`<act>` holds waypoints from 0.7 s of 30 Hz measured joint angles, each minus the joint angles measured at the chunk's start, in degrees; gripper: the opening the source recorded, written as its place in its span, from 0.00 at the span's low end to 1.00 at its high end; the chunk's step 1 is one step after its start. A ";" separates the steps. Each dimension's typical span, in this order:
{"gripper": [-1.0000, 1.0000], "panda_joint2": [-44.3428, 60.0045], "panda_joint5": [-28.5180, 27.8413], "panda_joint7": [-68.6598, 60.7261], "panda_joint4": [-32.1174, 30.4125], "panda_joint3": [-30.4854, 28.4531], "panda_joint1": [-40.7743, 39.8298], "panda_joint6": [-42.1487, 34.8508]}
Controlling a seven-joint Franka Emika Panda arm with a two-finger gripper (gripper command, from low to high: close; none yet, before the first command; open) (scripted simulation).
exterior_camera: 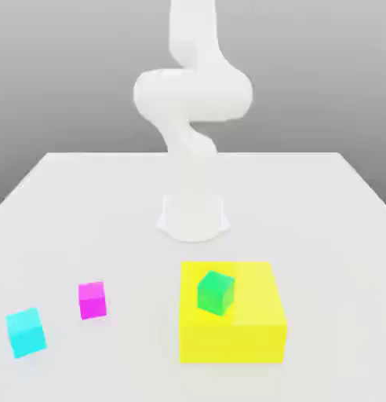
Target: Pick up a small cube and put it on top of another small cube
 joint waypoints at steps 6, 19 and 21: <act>0.50 12.78 0.17 5.11 -2.31 -2.95 -4.69 5.22; 0.50 39.82 3.40 13.83 -7.18 -10.67 -14.53 16.20; 0.50 44.04 4.55 14.71 -7.92 -11.26 -16.32 17.87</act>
